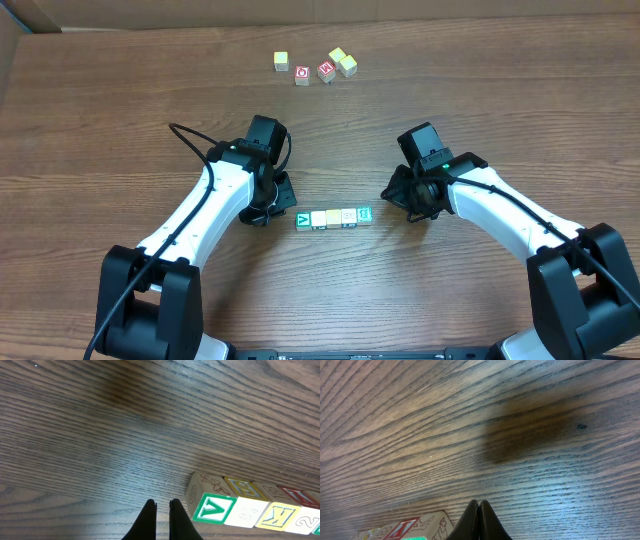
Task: Flip 5 blocks
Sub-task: 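Bring the right gripper in to the row's right end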
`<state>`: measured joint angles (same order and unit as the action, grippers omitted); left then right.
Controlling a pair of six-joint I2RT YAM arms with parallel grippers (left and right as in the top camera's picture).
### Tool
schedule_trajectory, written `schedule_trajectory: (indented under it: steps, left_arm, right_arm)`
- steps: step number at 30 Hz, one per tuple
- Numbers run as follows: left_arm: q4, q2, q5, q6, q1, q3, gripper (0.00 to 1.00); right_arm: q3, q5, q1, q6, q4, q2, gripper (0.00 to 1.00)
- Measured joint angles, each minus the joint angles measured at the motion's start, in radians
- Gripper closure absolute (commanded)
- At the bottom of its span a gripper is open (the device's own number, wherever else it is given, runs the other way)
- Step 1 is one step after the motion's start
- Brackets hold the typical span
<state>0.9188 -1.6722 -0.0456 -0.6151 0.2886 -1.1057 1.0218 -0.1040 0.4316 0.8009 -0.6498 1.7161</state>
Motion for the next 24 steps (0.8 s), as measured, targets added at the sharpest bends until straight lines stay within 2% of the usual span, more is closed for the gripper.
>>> schedule_trajectory:
  steps: [10, 15, 24]
  left_arm:
    - [-0.006, 0.000, -0.003, -0.008, 0.014, 0.047, 0.96]
    - [-0.085, 0.000, -0.008, -0.008, 0.031, 0.112, 0.96]
    - [-0.124, 0.000, -0.024, -0.008, 0.031, 0.122, 0.96]
  right_arm:
    - [-0.003, 0.000, 0.000, 0.007, 0.004, 0.000, 0.96]
    - [-0.037, 0.004, 0.000, 0.007, 0.039, 0.000, 0.96]
    - [-0.050, 0.007, 0.000, 0.007, 0.058, 0.000, 0.96]
